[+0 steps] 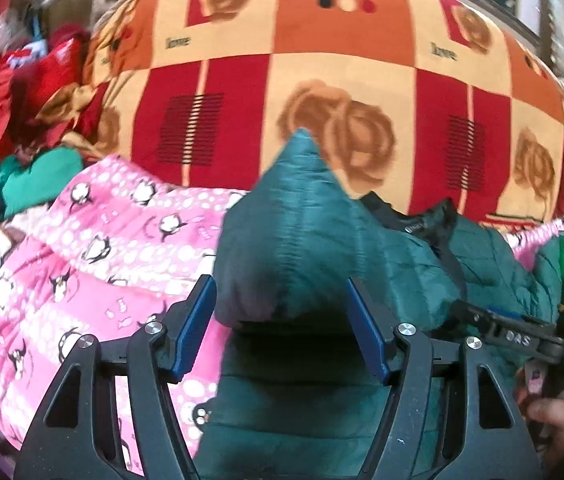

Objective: Fold large clothes

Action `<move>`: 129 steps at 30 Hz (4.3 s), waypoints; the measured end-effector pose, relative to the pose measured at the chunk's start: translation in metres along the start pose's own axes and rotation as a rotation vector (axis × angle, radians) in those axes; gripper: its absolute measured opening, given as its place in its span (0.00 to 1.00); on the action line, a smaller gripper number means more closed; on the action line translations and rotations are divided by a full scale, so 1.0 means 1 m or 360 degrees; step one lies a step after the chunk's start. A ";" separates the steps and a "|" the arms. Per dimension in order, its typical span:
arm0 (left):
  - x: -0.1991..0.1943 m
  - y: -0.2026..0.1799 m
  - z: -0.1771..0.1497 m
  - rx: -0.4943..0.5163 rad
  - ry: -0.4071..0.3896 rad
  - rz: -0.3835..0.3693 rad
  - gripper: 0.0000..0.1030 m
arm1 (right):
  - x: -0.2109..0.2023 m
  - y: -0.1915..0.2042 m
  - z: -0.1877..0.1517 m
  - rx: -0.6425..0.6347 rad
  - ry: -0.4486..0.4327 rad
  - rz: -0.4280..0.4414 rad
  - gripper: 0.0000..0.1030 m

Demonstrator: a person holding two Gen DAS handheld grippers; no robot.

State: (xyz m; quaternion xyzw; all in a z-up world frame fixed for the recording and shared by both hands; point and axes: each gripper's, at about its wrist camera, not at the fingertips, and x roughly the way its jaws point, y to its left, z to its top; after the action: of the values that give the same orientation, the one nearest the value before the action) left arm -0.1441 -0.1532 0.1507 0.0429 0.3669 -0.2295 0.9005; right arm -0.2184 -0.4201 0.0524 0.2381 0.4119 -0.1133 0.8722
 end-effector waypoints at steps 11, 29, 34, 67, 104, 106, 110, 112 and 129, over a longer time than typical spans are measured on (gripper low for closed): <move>0.012 0.030 -0.007 -0.0125 0.0055 -0.0027 0.64 | 0.038 0.028 0.013 -0.0211 0.0033 -0.0030 0.32; 0.041 0.023 -0.010 -0.0151 0.0137 0.0011 0.64 | -0.051 -0.060 0.037 -0.0191 -0.0299 -0.0487 0.17; 0.056 0.012 -0.012 -0.0099 0.0176 0.0027 0.64 | -0.037 -0.084 0.032 -0.0191 -0.0242 -0.0660 0.16; 0.154 -0.011 -0.002 -0.0225 0.0313 -0.0017 0.81 | 0.030 -0.025 0.045 -0.0146 -0.0068 -0.0096 0.66; 0.140 -0.031 -0.007 -0.0062 0.0196 0.0141 0.83 | 0.000 -0.055 0.003 -0.0168 -0.0064 -0.0258 0.71; 0.132 -0.034 -0.007 -0.0041 0.0196 0.0136 0.83 | -0.011 -0.055 0.001 -0.0170 -0.0089 -0.0261 0.71; 0.113 -0.047 -0.008 0.0018 0.0171 0.0140 0.83 | -0.033 -0.058 -0.005 -0.0179 -0.0101 -0.0279 0.71; 0.102 -0.052 -0.008 0.0040 0.0156 0.0129 0.83 | -0.041 -0.059 -0.008 -0.0184 -0.0115 -0.0283 0.71; 0.061 -0.083 -0.015 0.0031 0.0166 -0.0116 0.83 | -0.113 -0.128 -0.016 0.0009 -0.0261 -0.0473 0.71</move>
State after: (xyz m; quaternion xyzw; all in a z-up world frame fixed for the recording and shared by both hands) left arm -0.1522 -0.2464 0.1060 0.0503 0.4124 -0.2633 0.8707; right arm -0.3511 -0.5220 0.0894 0.1670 0.3696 -0.2612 0.8760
